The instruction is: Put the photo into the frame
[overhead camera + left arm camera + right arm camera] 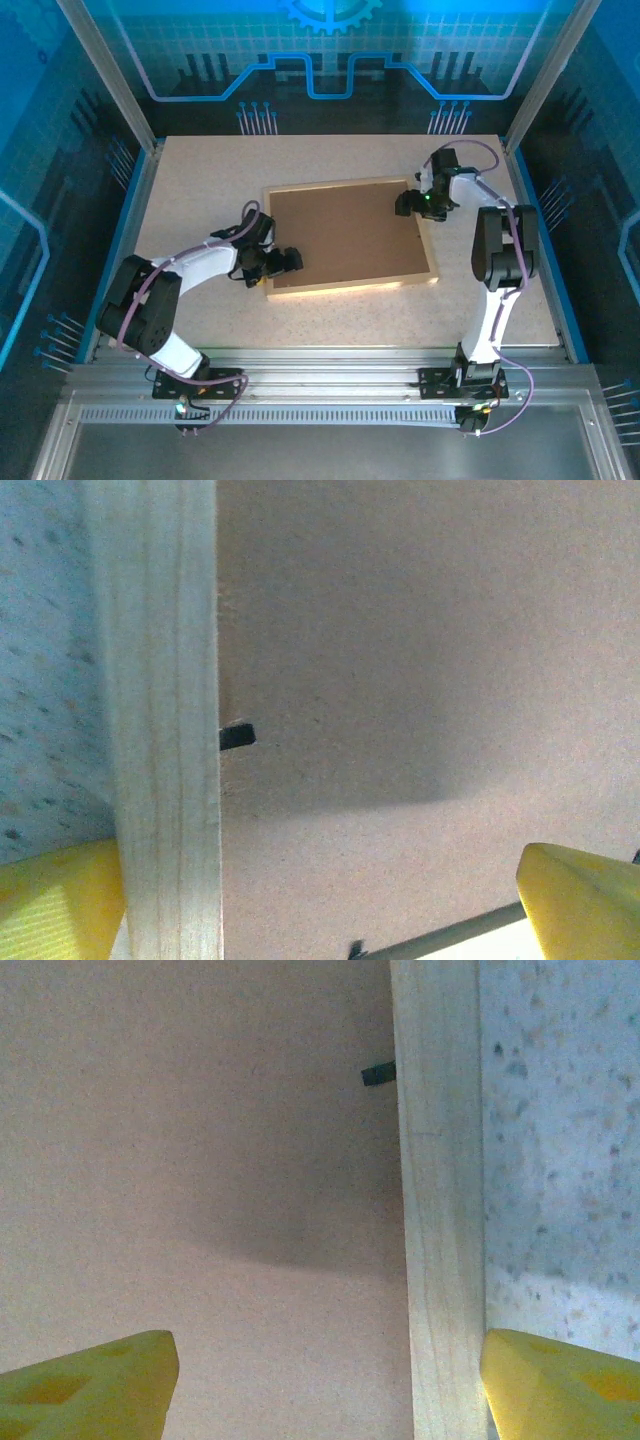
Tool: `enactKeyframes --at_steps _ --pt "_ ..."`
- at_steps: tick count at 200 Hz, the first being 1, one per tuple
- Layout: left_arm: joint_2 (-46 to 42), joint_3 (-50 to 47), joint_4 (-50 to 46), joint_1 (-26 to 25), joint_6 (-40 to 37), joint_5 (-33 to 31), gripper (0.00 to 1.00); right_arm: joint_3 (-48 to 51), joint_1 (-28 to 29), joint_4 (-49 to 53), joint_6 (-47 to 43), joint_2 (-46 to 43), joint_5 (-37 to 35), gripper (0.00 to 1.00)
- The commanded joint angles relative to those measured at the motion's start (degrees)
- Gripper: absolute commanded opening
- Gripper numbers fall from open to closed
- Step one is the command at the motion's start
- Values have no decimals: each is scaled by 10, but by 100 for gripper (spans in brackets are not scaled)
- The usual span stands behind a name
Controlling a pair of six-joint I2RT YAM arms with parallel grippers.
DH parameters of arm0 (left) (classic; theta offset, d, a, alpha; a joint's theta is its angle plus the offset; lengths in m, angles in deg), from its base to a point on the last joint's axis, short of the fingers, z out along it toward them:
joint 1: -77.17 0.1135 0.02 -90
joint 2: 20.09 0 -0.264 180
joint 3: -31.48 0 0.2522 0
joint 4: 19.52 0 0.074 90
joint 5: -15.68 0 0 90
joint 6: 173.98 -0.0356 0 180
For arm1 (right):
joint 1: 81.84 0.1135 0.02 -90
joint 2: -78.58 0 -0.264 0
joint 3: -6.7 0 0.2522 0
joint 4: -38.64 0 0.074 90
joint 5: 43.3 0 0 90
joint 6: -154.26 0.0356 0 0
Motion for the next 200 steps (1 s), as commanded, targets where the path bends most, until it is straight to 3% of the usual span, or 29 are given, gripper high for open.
enactKeyframes --at_steps 1,41,78,89,100,134,176,200 --pt "-17 -5 24 -40 39 55 99 -35 21 -19 7 46 74 80" --pt "-29 -4 2 -66 74 13 99 -181 33 -15 38 113 78 80" --pt "-75 17 -63 -31 38 -65 99 -226 18 9 86 85 -17 82" --pt "-87 28 -61 -2 21 -70 99 -198 13 12 89 57 -43 87" --pt "-91 45 -48 29 2 -69 99 -154 11 8 88 18 -73 100" --pt "-29 145 2 98 -73 -74 99 8 9 3 80 -116 -129 100" --pt "159 330 35 152 -135 -59 99 236 11 -60 145 -275 -126 100" --pt "281 474 -10 166 -156 -43 99 313 27 -77 191 -313 -108 99"
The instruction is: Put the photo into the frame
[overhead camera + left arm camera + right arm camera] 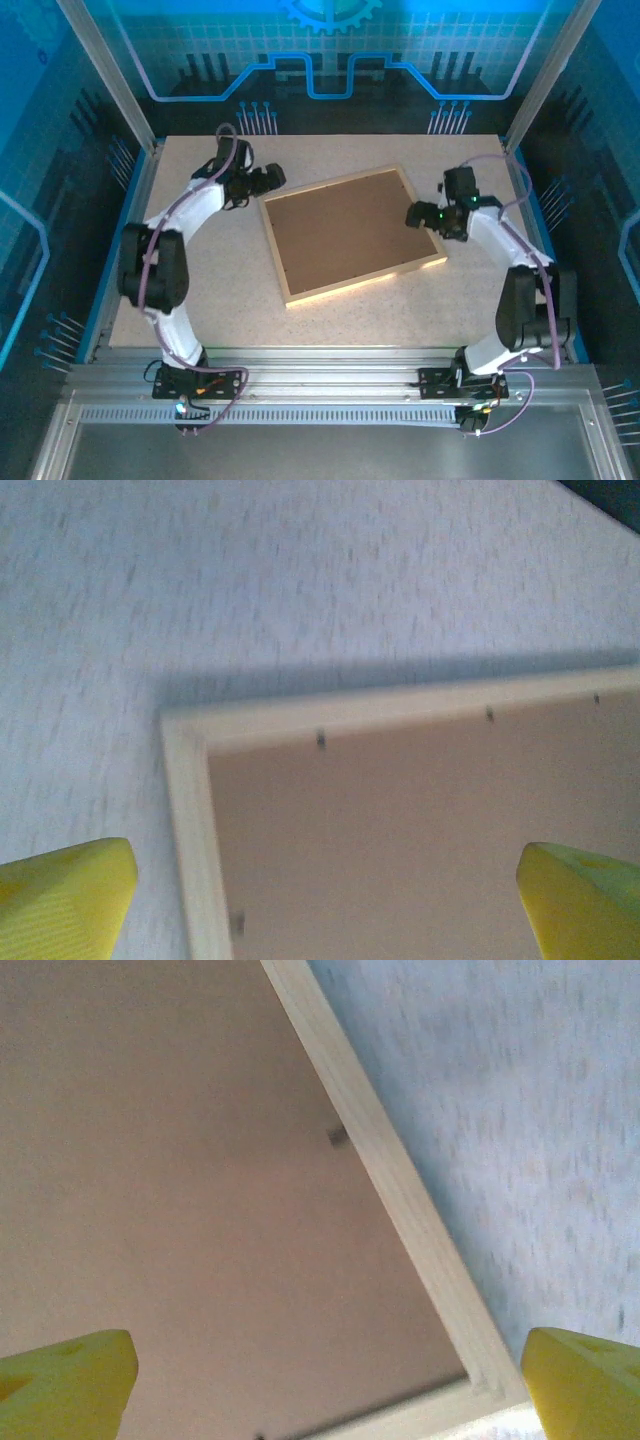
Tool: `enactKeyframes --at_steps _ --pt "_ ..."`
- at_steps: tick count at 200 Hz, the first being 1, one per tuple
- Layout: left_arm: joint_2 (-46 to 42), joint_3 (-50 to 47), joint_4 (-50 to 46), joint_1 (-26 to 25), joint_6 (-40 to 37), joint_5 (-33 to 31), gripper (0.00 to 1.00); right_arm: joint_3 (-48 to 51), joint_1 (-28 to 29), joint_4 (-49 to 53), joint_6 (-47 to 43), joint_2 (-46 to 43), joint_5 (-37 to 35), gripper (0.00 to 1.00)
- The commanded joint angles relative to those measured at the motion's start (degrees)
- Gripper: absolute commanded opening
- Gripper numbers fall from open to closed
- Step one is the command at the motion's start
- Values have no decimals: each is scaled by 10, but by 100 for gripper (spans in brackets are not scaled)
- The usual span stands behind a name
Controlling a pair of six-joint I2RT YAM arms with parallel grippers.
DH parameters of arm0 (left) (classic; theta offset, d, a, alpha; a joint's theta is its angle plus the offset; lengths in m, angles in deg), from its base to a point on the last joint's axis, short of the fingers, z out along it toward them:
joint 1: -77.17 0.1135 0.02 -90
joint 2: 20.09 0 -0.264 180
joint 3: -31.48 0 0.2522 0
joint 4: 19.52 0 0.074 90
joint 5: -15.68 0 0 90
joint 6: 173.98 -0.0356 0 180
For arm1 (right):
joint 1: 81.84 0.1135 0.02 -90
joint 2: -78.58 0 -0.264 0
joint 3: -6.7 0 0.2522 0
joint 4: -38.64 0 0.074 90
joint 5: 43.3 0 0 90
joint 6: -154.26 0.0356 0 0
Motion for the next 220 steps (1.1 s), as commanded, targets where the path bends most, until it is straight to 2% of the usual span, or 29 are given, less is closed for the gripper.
enactKeyframes --at_steps 1,32,75,97,134,166,220 --pt "94 107 -28 14 -53 17 99 64 16 -31 63 -25 10 99" --pt "178 197 -52 14 -67 46 99 130 55 -58 120 -40 20 98" --pt "207 192 -40 14 -62 117 99 157 63 -155 165 -3 85 99" --pt "179 129 10 14 -43 157 99 132 63 -181 147 28 120 99" --pt "114 7 63 14 -28 173 98 105 57 -209 137 77 136 99" --pt "58 -88 86 13 -10 186 96 40 39 -227 117 111 138 99" --pt "-61 -250 147 2 47 201 96 -94 19 -199 85 202 169 99"
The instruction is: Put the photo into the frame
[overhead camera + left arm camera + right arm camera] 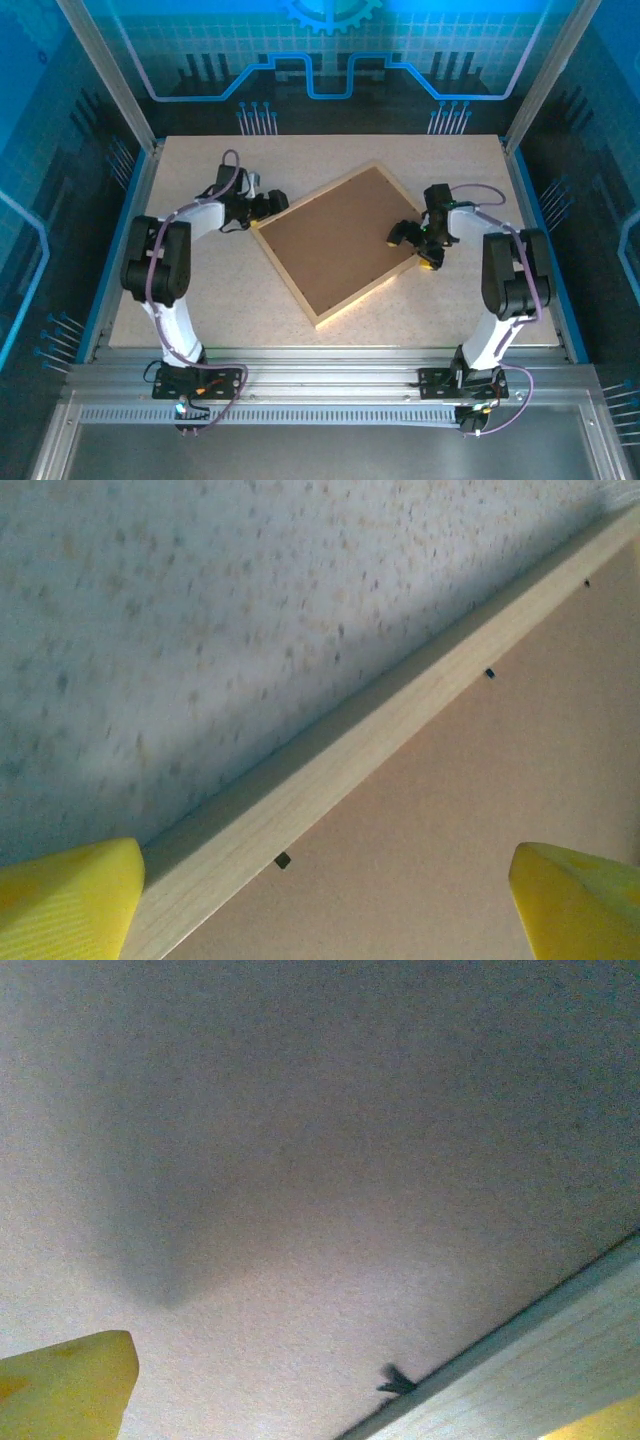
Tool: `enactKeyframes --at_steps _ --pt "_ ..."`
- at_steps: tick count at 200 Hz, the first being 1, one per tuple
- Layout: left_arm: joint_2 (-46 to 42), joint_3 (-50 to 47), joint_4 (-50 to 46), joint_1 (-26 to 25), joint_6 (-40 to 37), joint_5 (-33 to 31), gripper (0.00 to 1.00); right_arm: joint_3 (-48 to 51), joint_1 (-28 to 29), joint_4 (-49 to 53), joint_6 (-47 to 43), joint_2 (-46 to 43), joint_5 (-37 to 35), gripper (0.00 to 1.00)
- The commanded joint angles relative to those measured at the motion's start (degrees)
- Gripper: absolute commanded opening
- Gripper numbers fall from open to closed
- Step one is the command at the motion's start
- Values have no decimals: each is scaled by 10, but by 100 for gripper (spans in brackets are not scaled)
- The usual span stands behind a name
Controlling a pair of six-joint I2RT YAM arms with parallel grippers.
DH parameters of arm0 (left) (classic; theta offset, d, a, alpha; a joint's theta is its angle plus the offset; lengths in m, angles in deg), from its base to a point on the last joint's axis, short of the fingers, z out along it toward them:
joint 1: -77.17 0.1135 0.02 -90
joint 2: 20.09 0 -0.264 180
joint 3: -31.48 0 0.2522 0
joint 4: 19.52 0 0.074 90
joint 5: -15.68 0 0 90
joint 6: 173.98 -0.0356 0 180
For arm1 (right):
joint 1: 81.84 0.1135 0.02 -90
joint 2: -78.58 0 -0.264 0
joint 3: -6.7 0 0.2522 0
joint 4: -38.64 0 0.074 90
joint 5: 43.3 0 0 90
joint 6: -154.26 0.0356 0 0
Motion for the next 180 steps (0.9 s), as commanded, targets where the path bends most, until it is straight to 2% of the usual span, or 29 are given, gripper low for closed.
enactKeyframes --at_steps 1,63,89,132,162,180 --pt "-48 -60 0 -16 51 50 95 -77 -5 -212 -58 51 36 99" --pt "-121 -129 -26 -58 69 42 96 -158 -4 -218 -45 127 78 98" --pt "-147 -147 -30 -70 79 56 95 -185 -4 -226 -47 150 87 90" --pt "-178 -161 -39 -87 92 63 95 -259 -7 -183 -75 186 68 89" --pt "-209 -143 -73 -78 76 -9 99 -246 -14 -149 -83 153 16 92" --pt "-202 -113 -87 -53 60 -57 99 -209 -12 -136 -79 115 -8 94"
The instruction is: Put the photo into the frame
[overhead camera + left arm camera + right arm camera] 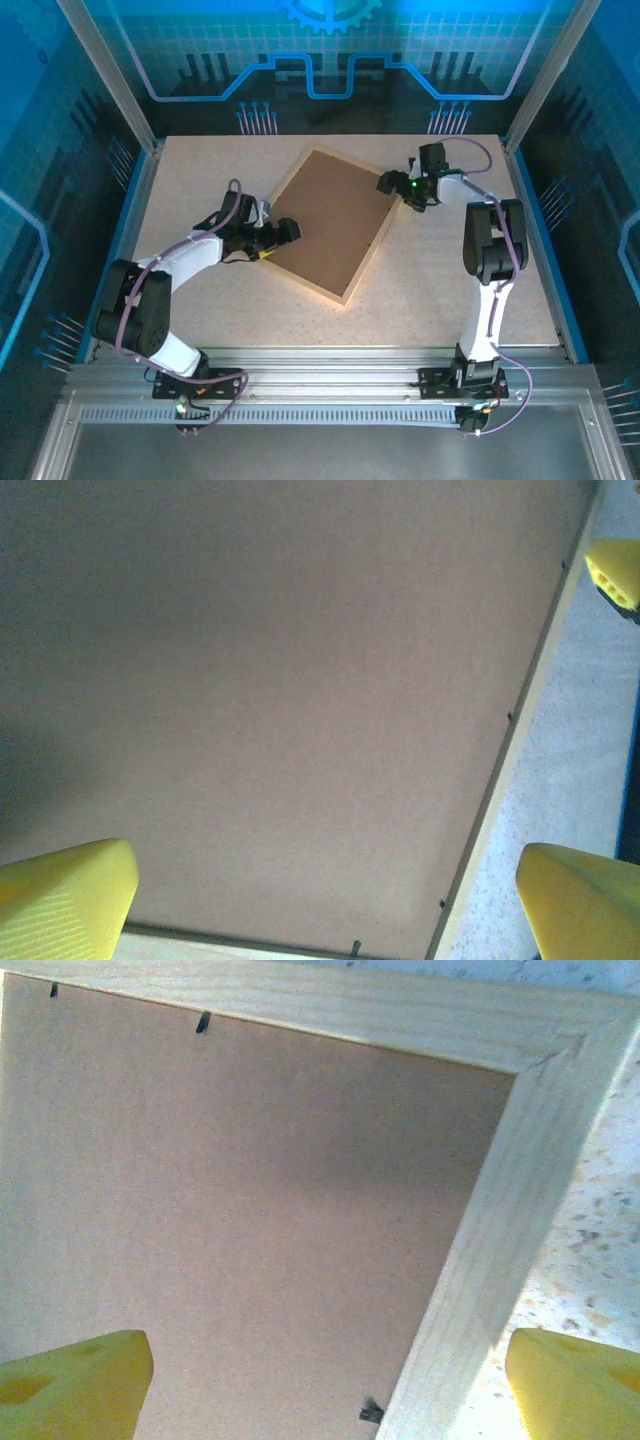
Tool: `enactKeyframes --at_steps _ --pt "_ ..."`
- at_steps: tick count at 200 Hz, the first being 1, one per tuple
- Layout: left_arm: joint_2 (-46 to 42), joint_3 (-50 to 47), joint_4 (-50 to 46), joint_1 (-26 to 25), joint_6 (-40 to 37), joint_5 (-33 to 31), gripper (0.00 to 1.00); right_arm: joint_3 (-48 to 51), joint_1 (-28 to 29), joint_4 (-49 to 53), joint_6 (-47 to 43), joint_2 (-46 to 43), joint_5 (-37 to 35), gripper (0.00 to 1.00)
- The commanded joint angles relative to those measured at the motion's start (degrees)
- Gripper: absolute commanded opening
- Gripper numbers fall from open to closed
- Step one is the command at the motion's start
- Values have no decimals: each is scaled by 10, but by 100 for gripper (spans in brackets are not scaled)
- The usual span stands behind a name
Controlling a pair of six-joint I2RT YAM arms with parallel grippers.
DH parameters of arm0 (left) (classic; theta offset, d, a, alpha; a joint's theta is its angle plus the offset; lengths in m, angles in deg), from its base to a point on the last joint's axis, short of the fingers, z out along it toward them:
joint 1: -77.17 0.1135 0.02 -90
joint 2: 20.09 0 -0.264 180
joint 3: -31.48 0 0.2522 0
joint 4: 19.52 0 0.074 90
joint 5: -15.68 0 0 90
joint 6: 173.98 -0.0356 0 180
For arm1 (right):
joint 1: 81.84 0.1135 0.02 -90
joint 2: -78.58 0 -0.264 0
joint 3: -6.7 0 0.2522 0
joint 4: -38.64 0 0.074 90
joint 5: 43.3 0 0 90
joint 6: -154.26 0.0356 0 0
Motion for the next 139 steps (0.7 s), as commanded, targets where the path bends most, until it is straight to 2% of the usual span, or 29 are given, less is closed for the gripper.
enactKeyframes --at_steps 1,38,60,100,139 --pt "-8 39 -36 27 -20 -73 99 32 -4 6 -14 -57 -41 94" --pt "59 126 -47 87 -61 -150 99 118 26 10 3 -126 -57 93" --pt "117 181 -63 116 -81 -161 99 160 52 -6 18 -154 -54 93" --pt "180 224 -76 138 -93 -141 99 216 86 -56 60 -165 -46 92" --pt "183 188 -44 137 -79 -77 99 217 95 -102 71 -130 -7 92"
